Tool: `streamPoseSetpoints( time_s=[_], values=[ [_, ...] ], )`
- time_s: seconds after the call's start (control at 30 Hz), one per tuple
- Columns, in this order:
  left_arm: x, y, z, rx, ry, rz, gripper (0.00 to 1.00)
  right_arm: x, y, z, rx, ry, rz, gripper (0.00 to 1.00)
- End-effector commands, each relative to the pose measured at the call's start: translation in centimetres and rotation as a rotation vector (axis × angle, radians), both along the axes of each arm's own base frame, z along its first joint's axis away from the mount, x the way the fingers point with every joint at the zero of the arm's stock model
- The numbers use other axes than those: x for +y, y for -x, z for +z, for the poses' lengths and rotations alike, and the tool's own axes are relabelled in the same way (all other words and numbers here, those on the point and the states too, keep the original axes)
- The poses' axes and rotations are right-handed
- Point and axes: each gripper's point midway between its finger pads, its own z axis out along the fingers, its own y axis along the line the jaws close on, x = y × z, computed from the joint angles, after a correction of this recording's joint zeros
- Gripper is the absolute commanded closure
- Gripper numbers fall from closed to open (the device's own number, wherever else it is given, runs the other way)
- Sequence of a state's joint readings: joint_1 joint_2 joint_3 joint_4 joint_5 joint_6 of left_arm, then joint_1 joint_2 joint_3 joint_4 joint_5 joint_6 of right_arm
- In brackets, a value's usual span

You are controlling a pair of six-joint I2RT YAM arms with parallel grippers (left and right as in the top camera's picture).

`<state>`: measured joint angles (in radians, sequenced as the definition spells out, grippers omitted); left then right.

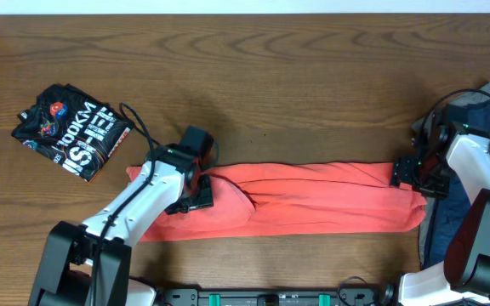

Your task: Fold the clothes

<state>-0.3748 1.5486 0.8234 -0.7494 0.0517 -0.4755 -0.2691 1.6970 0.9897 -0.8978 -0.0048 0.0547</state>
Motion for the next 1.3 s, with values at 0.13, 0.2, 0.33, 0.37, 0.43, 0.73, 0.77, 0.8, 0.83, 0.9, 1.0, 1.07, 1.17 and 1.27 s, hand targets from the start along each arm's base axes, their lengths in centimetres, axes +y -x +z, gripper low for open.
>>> streamPoseSetpoints(
  time_s=[0.13,0.2,0.33,0.37,0.43,0.73,0.77,0.8,0.83,0.9,1.0,1.07,1.17,1.27],
  values=[
    [0.9,0.5,-2.2,-0.025,-0.006,0.034,0.42,0.4,1.5,-2.3,0.015,-0.014,-0.040,0.28],
    [1.4,0.4,-2.7,-0.030,-0.004,0.057,0.42,0.5,1.7,-2.9,0.007,-0.012,-0.058,0.28],
    [2.5,-0.7,-3.3,-0.045,0.000,0.101,0.42,0.5,1.3,-3.8,-0.031,-0.006,-0.058,0.28],
    [2.8,-1.1,-3.4,-0.056,0.003,0.107,0.42,0.5,1.1,-3.9,-0.045,-0.008,-0.058,0.28],
    [3.4,-1.9,-3.6,-0.075,0.008,0.134,0.42,0.6,0.4,-4.2,-0.083,-0.013,-0.057,0.29],
    [5.2,-6.0,-4.1,-0.205,0.027,0.121,0.42,2.0,-3.6,-3.9,-0.255,-0.063,-0.016,0.29],
    [5.4,-6.3,-4.0,-0.220,0.030,0.128,0.42,2.2,-4.1,-3.8,-0.273,-0.063,-0.014,0.29],
    [5.5,-6.8,-3.9,-0.235,0.034,0.134,0.42,2.3,-4.5,-3.7,-0.289,-0.061,-0.014,0.29],
    [5.5,-7.3,-3.7,-0.254,0.047,0.135,0.42,2.6,-5.1,-3.5,-0.310,-0.060,-0.006,0.29],
    [5.2,-8.1,-3.3,-0.278,0.074,0.121,0.42,2.9,-5.7,-3.4,-0.334,-0.058,0.005,0.28],
    [4.6,-9.1,-2.4,-0.297,0.103,0.087,0.42,3.5,-6.2,-3.3,-0.348,-0.059,0.025,0.27],
    [4.0,-8.9,-1.8,-0.275,0.133,0.052,0.37,3.4,-5.8,-3.2,-0.326,-0.059,0.022,0.27],
    [4.1,-8.0,-0.7,-0.228,0.119,0.005,0.14,2.3,-4.6,-2.8,-0.265,-0.031,-0.005,0.25],
    [4.3,-7.4,1.2,-0.216,0.109,-0.016,0.02,0.8,-3.5,-1.9,-0.204,-0.002,-0.045,0.24]
  ],
)
